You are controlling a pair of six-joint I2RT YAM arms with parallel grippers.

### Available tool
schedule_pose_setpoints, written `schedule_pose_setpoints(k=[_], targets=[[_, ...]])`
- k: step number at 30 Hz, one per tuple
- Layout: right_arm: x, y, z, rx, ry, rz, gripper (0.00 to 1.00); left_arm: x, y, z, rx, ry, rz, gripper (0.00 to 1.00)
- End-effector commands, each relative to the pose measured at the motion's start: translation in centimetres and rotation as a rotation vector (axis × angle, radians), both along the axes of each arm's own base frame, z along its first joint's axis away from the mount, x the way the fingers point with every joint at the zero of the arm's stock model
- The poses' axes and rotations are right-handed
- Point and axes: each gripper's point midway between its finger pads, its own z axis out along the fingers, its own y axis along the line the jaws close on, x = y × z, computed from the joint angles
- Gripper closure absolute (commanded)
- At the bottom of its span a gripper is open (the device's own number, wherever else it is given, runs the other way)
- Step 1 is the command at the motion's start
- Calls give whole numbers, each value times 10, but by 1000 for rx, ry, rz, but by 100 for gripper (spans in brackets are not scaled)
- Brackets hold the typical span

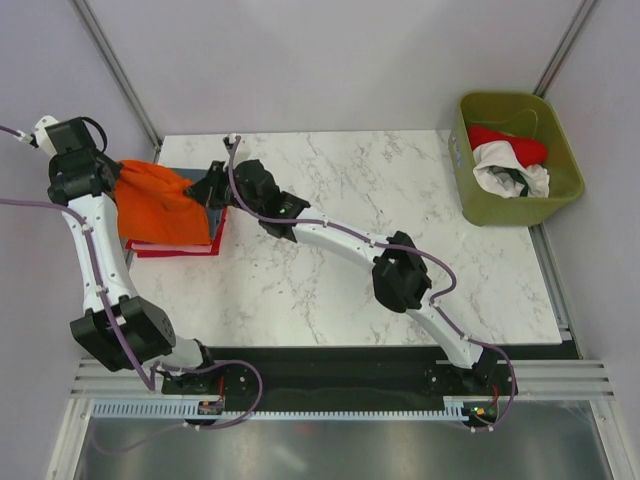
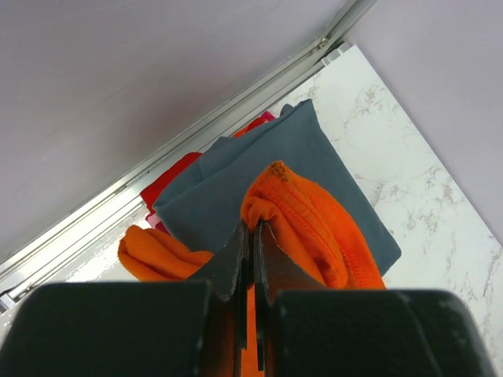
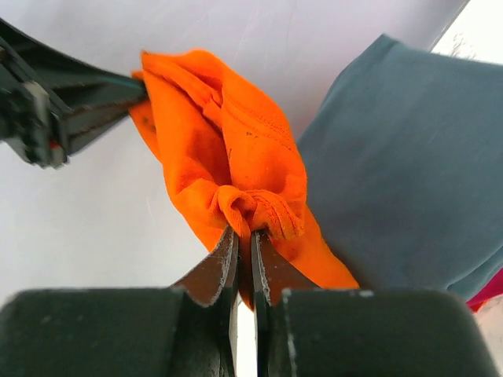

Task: Fold and stack the t-shirts
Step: Neatly place the folded tshirt to the corner

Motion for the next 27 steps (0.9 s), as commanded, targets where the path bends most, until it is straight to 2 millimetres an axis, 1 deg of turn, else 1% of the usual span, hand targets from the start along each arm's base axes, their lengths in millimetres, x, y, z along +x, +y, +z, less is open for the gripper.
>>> schedule_pose_setpoints(k=[1,2,4,5,8,10,12,14,18,21,22,24,25,27], targets=[[13,-3,49,140,-67,-65,100,12,11,19,11,-73,2,98],[15,-2,46,140,-69,-68,100,16,11,15,3,-71,-3,98],[16,-1,43,139,-72,-68,100,23,11,14,-13,-88,-14,98],[20,-3,43,143,-76,-93,100,27,11,10,-29,-92,-12,98],[26,-4,42,137,-92,-119,100,34,10,9,-46,-108,-27,98],[33,-7,40,133,-92,-139,100,38,14,8,-39,-115,-13,98],[38,-9,35,130,-80,-143,100,41,16,11,-32,-129,-12,98],[47,-13,29,129,-61,-156,100,45,16,11,-39,-142,-17,98],[54,-14,22,133,-51,-158,100,57,16,11,-49,-166,-39,98],[59,-14,14,129,-45,-164,100,67,19,8,-54,-171,-42,98],[64,-15,8,127,-35,-171,100,71,19,4,-60,-168,-47,98],[69,-16,5,141,-29,-171,100,76,20,7,-63,-185,-51,98],[75,-19,1,146,-18,-178,100,79,20,6,-68,-187,-55,98],[79,-20,-2,155,-14,-182,100,85,22,4,-71,-193,-54,98]])
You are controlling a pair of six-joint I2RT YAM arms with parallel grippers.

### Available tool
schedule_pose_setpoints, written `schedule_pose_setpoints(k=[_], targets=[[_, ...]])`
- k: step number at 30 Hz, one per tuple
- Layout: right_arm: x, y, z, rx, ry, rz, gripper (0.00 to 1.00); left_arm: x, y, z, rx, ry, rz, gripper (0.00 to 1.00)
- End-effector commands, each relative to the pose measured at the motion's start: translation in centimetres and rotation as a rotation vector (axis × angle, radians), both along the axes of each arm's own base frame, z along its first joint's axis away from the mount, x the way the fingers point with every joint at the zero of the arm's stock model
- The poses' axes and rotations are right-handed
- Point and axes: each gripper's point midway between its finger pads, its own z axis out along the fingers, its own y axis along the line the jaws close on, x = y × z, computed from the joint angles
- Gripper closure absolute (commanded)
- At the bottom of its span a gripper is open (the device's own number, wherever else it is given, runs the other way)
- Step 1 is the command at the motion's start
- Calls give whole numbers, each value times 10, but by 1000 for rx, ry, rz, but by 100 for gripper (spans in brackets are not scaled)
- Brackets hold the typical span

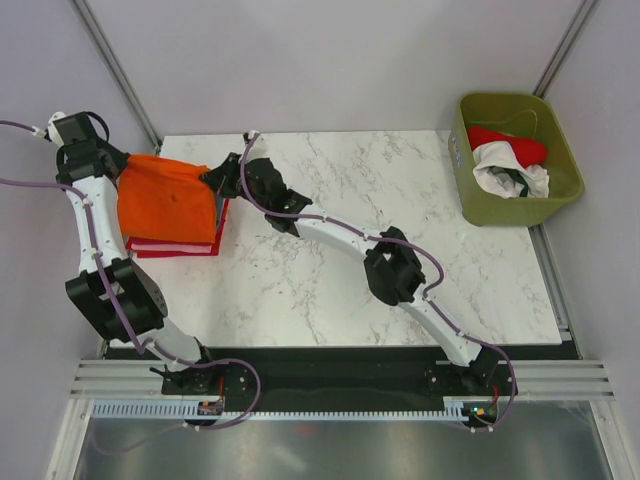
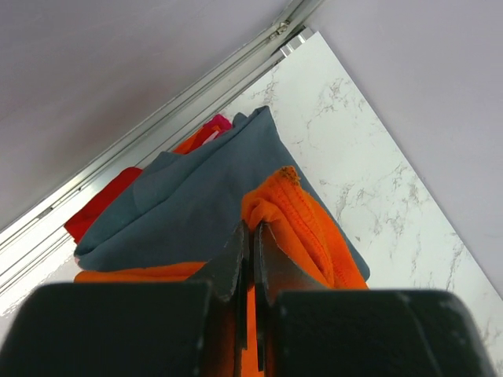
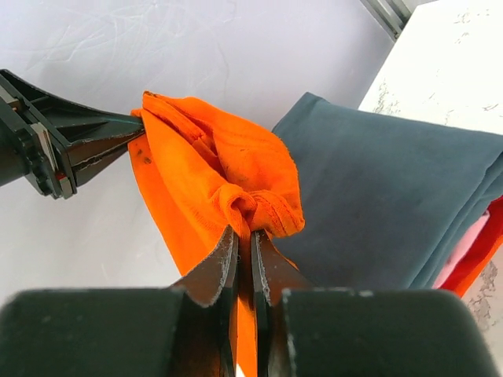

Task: Fold and stack the t-shirts
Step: Neatly place the folded tshirt to the corner

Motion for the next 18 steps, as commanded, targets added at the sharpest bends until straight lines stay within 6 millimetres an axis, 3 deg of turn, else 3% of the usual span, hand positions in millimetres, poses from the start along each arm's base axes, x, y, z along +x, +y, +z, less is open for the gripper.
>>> schedule_pose_setpoints(k=[1,8,18], targets=[[16,-5,25,93,-36,-20,100,20,15,45,47,-160,37,98],[26,-5,12,112,-32,-28,100,38,21,41,51,-188,39,98],[47,-9,-12,133,-23,-75,100,71,25,18,31,-213,24,98]])
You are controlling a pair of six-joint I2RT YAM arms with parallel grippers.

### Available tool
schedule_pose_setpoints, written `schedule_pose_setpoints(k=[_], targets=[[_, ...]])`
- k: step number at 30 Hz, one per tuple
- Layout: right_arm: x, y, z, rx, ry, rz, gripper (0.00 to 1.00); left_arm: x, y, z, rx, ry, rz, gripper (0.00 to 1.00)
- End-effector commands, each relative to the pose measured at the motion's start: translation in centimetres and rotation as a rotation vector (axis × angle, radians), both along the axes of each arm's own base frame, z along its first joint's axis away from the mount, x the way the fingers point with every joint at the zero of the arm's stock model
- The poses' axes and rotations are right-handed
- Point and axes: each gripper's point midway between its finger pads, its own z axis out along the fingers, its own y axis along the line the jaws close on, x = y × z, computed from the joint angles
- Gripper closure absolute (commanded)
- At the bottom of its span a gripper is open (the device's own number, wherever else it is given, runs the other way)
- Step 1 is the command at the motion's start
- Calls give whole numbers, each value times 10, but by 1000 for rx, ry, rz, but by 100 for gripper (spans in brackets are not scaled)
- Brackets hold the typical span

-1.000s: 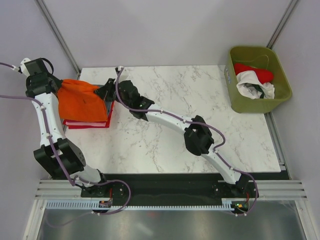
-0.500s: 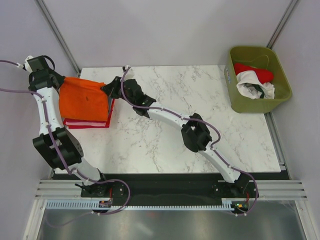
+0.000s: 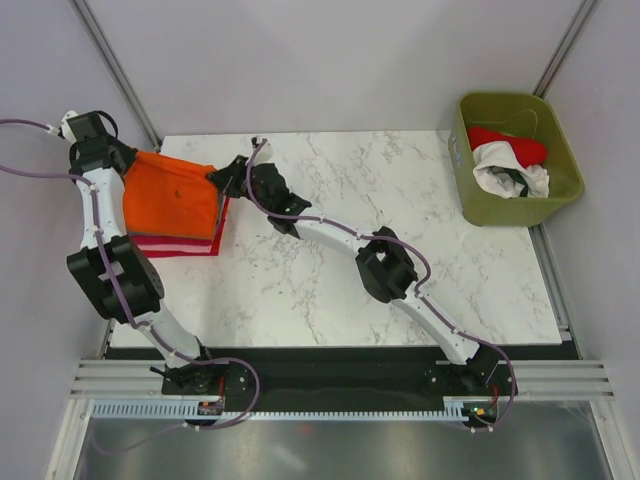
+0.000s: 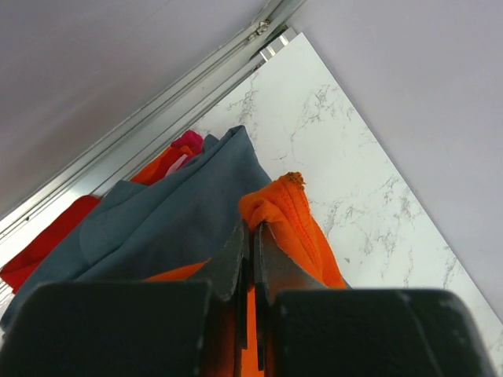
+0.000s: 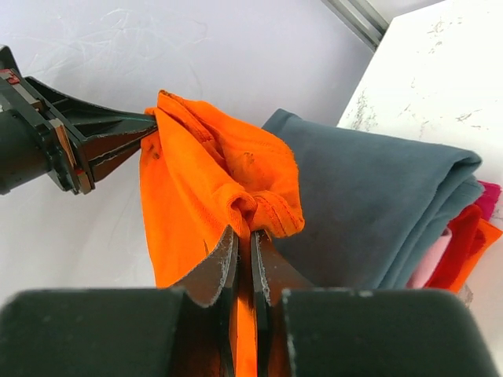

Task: Fold and stack the t-shirts
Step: Neatly place the folded tshirt to the corner, then reset both grippers

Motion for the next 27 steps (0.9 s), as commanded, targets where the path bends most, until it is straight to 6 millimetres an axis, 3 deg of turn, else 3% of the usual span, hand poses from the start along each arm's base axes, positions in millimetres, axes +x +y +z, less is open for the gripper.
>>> schedule_pose_setpoints(k=[1,3,4,5,6,8,9,10,14,15,16,19,23,26,27], targets=[[19,-9,17,68,-35,-51,99,28,18,46,57,-188,46,98],[21,-10,12,70,-35,-62,85,33,17,43,50,-194,34,92],[23,-10,6,68,-28,-74,66,35,14,42,38,-199,15,87],[24,-10,6,70,-29,-77,55,39,12,38,32,-203,-3,82],[25,-11,5,71,-30,-80,47,42,10,39,30,-206,-23,64],[26,-12,6,72,-35,-80,38,45,0,38,10,-209,-77,44],[26,-13,9,69,-40,-82,35,44,0,38,2,-211,-71,30],[27,-14,11,66,-46,-83,32,42,0,40,2,-215,-65,26],[26,-22,20,55,-58,-83,26,34,-4,50,21,-223,-78,21],[26,-28,23,48,-57,-85,27,30,-8,59,28,-239,-88,21],[26,-31,26,47,-61,-85,29,26,-11,54,28,-227,-95,21],[23,-41,36,11,-84,-75,34,13,-25,67,30,-249,-127,23],[17,-63,49,-69,-118,-71,36,4,-67,65,9,-247,-224,25],[8,-93,53,-127,-134,-78,35,-2,-106,66,-6,-256,-297,25],[5,-114,53,-156,-129,-92,34,-3,-117,66,-16,-265,-321,24]])
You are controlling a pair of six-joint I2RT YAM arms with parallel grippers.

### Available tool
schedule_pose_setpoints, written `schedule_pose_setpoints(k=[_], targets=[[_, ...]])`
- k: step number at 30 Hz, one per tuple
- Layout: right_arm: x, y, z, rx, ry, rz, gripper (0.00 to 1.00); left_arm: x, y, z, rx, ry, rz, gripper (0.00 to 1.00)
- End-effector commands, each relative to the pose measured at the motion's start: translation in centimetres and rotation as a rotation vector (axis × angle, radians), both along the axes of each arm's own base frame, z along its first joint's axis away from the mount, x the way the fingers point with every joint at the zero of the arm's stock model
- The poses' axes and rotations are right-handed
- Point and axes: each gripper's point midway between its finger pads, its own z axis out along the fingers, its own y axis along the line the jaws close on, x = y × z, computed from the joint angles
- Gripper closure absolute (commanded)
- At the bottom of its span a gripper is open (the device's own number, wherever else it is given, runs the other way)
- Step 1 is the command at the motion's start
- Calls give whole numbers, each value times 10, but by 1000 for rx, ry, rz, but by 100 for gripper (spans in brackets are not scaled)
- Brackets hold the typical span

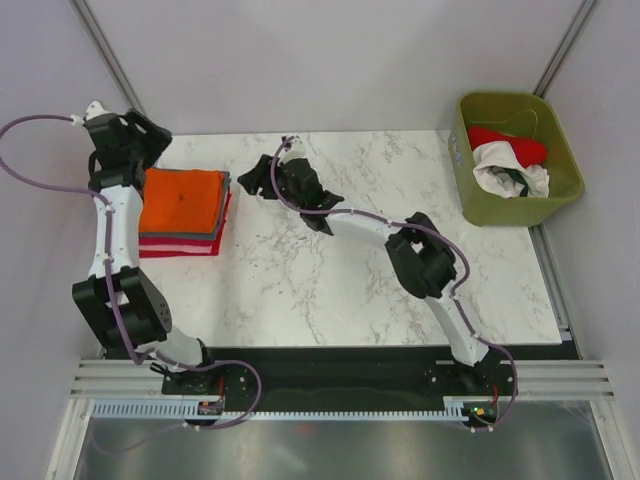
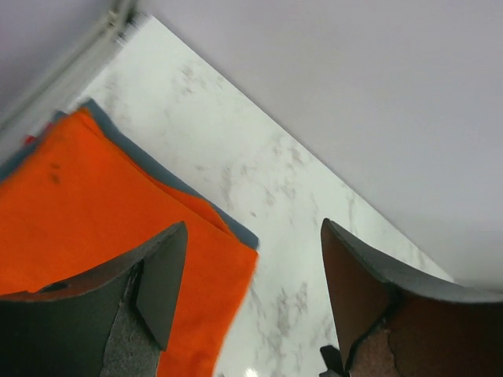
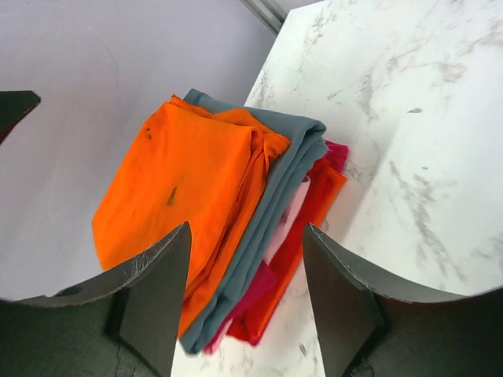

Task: Fold and stack the t-shirts
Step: Reset both grippers

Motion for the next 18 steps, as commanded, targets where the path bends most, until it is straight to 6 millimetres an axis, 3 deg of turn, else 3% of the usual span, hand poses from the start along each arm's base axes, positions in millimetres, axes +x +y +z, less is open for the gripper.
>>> schedule_pose_setpoints(k=[1,2,3,4,5,6,7,8,9,10,12,13,15,16,18], targets=[[-8,-51,86,13,-154,-14,33,-7,-60,7,-9,-46,-149,24],[-8,-64,84,-4,-146,-27,33,-10,-73,18,3,-88,-180,24],[-11,-90,83,-25,-128,-53,32,-12,-85,15,4,-88,-202,24],[-14,-104,77,-47,-108,-63,31,-16,-107,4,5,-73,-249,24],[-16,-118,75,-60,-93,-79,31,-21,-119,12,14,-102,-276,24],[-23,-145,69,-81,-69,-104,29,-26,-128,10,11,-103,-297,24],[-28,-159,61,-107,-42,-114,28,-31,-145,8,-27,-107,-345,24],[-33,-174,55,-129,-28,-144,27,-38,-153,-9,-60,-82,-372,24],[-46,-200,42,-164,3,-174,26,-48,-166,3,-83,-132,-417,24],[-53,-213,38,-183,7,-196,25,-57,-175,-15,-101,-103,-439,24],[-72,-251,30,-241,2,-282,23,-74,-186,-8,-91,-138,-463,24],[-80,-262,22,-269,22,-303,21,-84,-189,-22,-91,-116,-467,24],[-99,-285,19,-299,18,-336,21,-97,-191,-29,-96,-114,-475,24],[-107,-294,13,-327,33,-341,20,-112,-204,-32,-101,-121,-515,24],[-127,-314,7,-360,30,-355,19,-126,-211,-38,-107,-120,-555,23]])
